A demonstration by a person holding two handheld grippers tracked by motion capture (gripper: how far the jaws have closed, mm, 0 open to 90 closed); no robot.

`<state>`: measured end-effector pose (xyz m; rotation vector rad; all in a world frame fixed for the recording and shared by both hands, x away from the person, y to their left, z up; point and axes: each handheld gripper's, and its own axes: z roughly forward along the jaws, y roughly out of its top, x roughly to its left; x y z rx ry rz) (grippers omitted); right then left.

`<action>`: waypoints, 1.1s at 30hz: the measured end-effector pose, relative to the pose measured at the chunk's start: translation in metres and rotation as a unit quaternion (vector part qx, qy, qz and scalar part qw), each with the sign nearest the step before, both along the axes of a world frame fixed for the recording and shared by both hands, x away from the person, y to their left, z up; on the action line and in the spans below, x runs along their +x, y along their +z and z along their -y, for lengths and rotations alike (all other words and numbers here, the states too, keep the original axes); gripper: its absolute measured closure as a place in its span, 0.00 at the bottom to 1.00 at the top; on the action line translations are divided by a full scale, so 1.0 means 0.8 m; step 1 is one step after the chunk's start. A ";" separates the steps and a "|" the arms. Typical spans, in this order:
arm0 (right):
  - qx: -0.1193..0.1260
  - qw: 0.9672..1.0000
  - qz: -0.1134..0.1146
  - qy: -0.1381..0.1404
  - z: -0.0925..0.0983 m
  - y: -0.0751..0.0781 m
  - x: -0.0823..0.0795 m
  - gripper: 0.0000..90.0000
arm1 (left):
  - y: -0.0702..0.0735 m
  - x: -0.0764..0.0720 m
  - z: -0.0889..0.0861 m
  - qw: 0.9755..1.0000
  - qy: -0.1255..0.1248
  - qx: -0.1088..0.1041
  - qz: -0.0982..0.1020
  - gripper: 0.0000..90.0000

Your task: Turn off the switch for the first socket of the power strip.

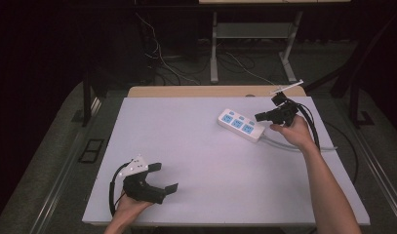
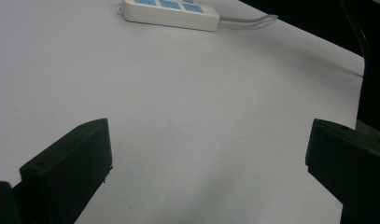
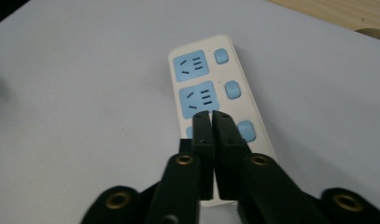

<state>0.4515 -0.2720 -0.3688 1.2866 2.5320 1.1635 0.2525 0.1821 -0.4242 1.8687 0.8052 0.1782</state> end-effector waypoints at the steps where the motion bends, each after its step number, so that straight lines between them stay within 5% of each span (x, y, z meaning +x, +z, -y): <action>1: 0.000 1.000 0.000 0.000 0.000 0.000 0.000 0.96 | 0.000 0.000 0.000 1.000 -0.001 0.000 0.000 0.00; 10: 0.005 1.000 0.026 -0.012 0.005 0.015 -0.036 0.58 | 0.001 -0.001 0.001 1.000 0.000 -0.003 0.001 0.00; 15: 0.018 0.999 0.042 -0.014 0.005 0.018 -0.058 0.34 | 0.001 0.000 0.003 1.000 -0.002 -0.003 0.000 0.00; 17: 0.028 0.999 0.044 -0.009 0.006 0.016 -0.069 0.14 | 0.001 0.001 0.003 1.000 -0.003 -0.002 0.001 0.00; 21: 0.046 0.997 0.054 -0.022 0.009 0.015 -0.082 0.01 | 0.000 0.001 0.005 1.000 -0.004 -0.004 0.000 0.00; 33: 0.078 0.996 0.052 -0.013 0.015 0.006 -0.126 0.00 | 0.001 0.001 0.005 1.000 -0.006 -0.004 0.001 0.00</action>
